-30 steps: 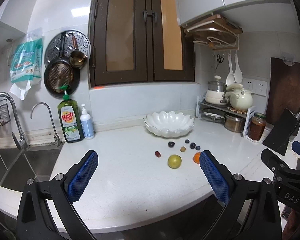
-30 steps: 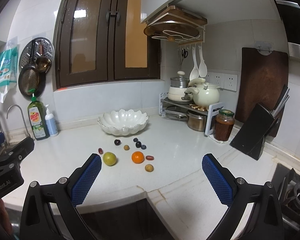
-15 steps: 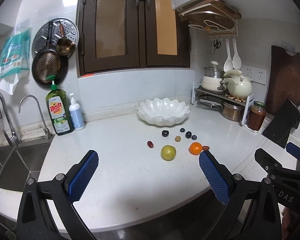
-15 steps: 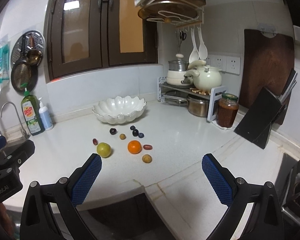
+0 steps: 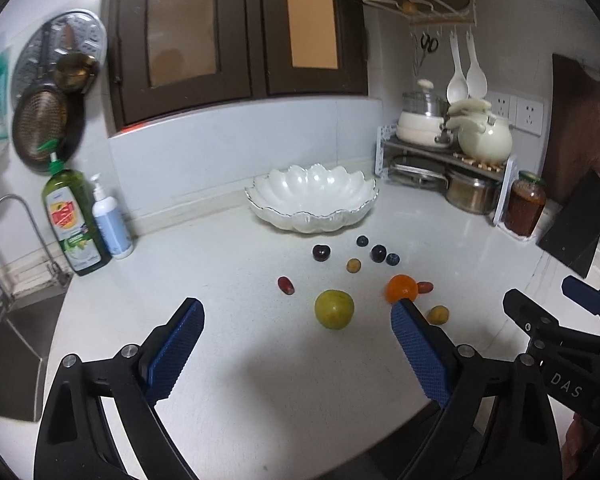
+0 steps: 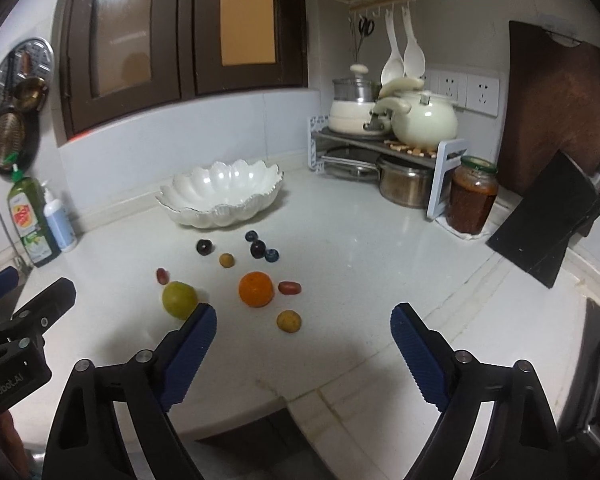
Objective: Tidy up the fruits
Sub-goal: 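Close the left tool on the green apple while the right tool grasps the small yellow fruit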
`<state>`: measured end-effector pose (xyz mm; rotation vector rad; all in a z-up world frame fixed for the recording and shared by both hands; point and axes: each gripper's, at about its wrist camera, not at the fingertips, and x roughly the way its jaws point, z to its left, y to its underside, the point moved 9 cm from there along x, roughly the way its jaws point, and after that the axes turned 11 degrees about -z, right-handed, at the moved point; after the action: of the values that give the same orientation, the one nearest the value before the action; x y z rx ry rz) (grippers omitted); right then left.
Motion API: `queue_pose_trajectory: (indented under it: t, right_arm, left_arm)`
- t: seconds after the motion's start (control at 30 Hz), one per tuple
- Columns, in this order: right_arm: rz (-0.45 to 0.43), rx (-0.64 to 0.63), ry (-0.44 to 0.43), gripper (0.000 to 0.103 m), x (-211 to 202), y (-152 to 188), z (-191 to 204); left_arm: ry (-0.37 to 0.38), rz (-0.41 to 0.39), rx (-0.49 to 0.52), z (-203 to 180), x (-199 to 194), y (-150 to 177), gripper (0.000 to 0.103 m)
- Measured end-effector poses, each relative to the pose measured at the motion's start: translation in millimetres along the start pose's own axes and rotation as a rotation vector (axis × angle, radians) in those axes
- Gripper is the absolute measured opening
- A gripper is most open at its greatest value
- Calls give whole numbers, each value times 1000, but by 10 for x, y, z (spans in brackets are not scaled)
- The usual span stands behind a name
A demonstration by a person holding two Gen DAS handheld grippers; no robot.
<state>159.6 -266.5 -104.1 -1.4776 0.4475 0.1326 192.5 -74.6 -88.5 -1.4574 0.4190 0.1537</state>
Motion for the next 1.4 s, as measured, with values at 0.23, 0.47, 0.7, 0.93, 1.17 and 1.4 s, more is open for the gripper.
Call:
queue_pose_trajectory:
  t: [0.23,0.47,0.7,0.93,1.17,1.4]
  right_arm:
    - [70,20,41,82,387,77,52]
    - [149,57,80,72,702,297,97]
    - [209,53,79,65,941,475,109]
    - [230,7,54,57,1141,535,122]
    - [290,46,30,47,1312,650,105]
    - [332,56,8,34,1396,746,156]
  left_arm:
    - [73,66,36,-63,478,73,89]
    - [158,153,56,-187,924,317,84]
    - [172,232,65,-273,1231,529,79]
    - [154,270,64,-358,1408,630,73]
    - [155,293,73,-415,1529,691,70]
    - [173,334,70,-436,1627,780,58]
